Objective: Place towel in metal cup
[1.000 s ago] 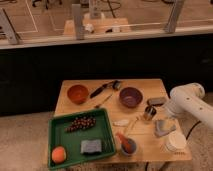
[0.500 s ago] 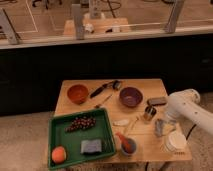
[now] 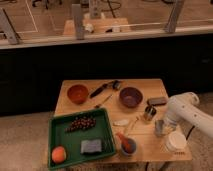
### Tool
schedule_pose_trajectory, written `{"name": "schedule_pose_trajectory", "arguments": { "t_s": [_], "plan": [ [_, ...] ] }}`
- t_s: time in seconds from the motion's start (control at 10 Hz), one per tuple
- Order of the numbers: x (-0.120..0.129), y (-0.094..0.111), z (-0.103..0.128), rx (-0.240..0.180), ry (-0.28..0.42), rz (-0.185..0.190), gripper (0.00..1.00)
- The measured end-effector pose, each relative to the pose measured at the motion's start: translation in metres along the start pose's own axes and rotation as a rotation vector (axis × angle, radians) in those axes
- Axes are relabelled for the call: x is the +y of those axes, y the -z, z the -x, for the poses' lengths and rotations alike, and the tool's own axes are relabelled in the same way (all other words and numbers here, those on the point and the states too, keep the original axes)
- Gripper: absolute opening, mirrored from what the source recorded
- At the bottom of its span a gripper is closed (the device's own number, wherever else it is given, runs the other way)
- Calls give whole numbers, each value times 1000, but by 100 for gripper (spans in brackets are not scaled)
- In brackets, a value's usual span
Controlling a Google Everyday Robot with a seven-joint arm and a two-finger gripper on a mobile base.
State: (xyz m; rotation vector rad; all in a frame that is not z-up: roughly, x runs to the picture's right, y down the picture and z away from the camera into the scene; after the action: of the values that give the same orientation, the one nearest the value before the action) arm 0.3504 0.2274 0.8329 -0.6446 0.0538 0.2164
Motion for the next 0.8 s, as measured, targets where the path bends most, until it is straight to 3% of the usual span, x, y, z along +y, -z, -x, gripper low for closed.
{"name": "schedule_pose_trajectory", "arguments": {
  "t_s": [0.3, 0.6, 0.8],
  "plan": [
    [2, -7, 2, 2, -2, 10, 15],
    [2, -3, 4, -17, -21, 21, 12],
    [-11, 23, 2, -49, -55, 10, 12]
  ]
}}
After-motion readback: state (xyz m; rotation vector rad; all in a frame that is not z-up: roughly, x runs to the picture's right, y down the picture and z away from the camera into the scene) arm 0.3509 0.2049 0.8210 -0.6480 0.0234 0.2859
